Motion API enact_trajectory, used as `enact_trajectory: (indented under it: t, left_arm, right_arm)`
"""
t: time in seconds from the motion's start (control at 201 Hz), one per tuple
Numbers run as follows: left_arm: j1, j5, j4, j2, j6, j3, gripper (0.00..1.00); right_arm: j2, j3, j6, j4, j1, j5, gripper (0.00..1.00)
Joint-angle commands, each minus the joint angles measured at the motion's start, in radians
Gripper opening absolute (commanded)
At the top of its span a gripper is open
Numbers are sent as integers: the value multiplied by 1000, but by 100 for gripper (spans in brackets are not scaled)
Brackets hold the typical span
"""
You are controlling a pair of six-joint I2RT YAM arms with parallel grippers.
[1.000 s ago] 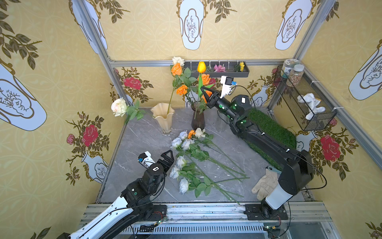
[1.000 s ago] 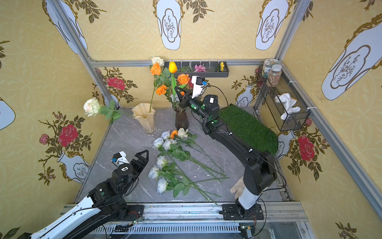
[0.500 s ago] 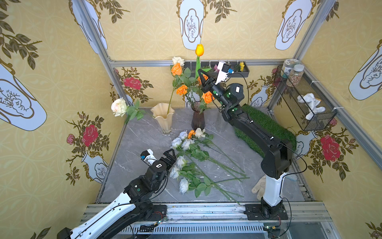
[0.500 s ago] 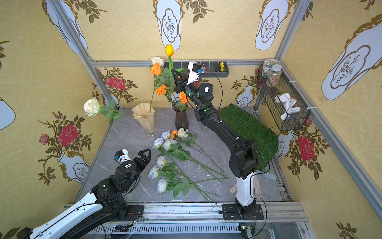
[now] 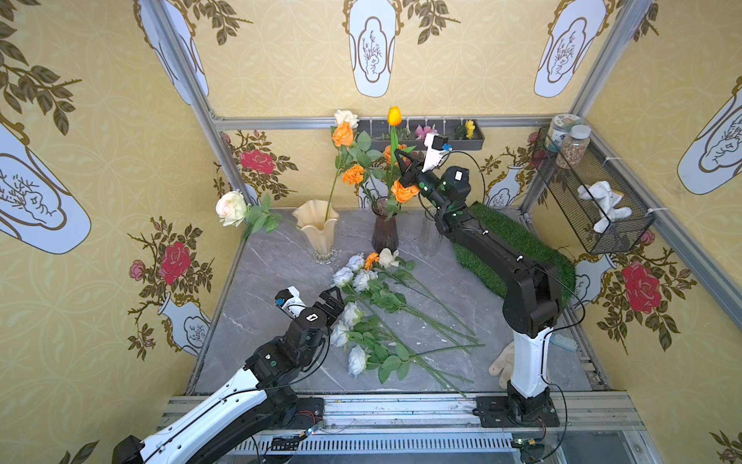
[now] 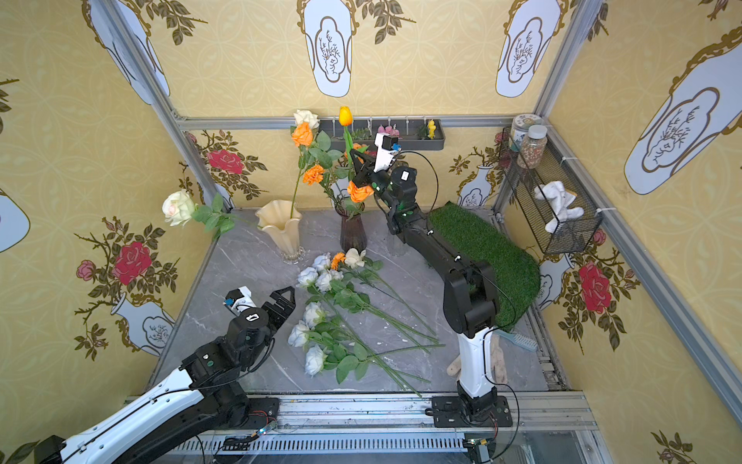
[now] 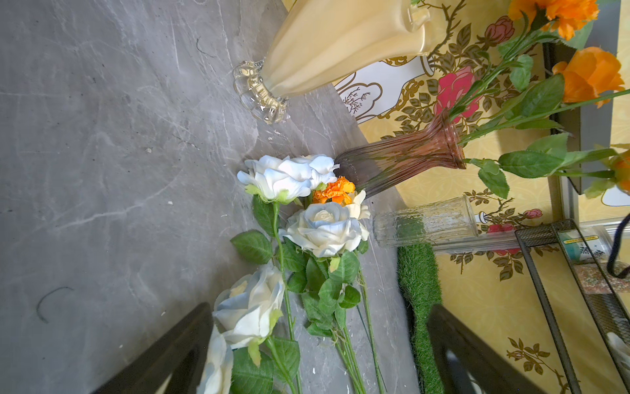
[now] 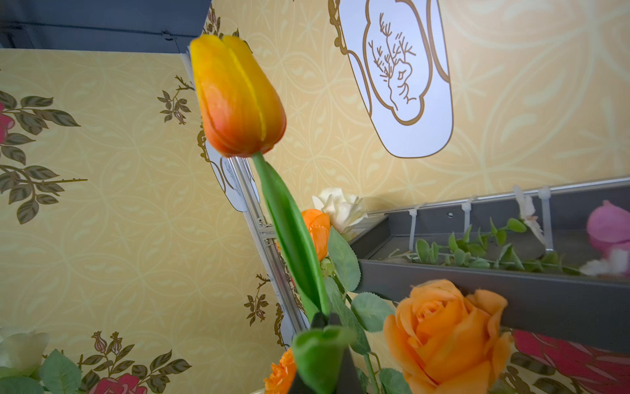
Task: Arrange the flowers in different vases according to their colors
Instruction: Insert the flower into the vase.
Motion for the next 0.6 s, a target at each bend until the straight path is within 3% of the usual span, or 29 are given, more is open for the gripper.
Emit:
enact_trajectory:
  t: [0.0,0.1,0.12,0.144,0.199,0.244,0.289,0.598]
  left_arm:
    - [2,-8,18,7,10,5,100]
    - [2,-8,19,11,10,6,100]
    - [2,-9,19,12,9,7,100]
    - [2,-9,19,12,9,8,100]
    - [2,-8,20,14,9,8,100]
    - [2,-7,18,15,10,9,100]
    - [2,-7,19,16,11,9,100]
    - [2,-5,20,3,9,3,100]
  right_arm:
    - [-3,-34,25,81,3,-30,0]
    - [-12,-65,27,69,6,-43,0]
    - [-14,-67,24,63,6,-47,4]
    - [-18,-70,24,55,6,-50,17]
    - [-34,-89,15,43,5,-49,57]
    - [-54,-113,4,43,5,-38,77]
    - [-77,-134,-7,43,6,-28,90]
    - [-209,-114,-61,-154,-29,-39,96]
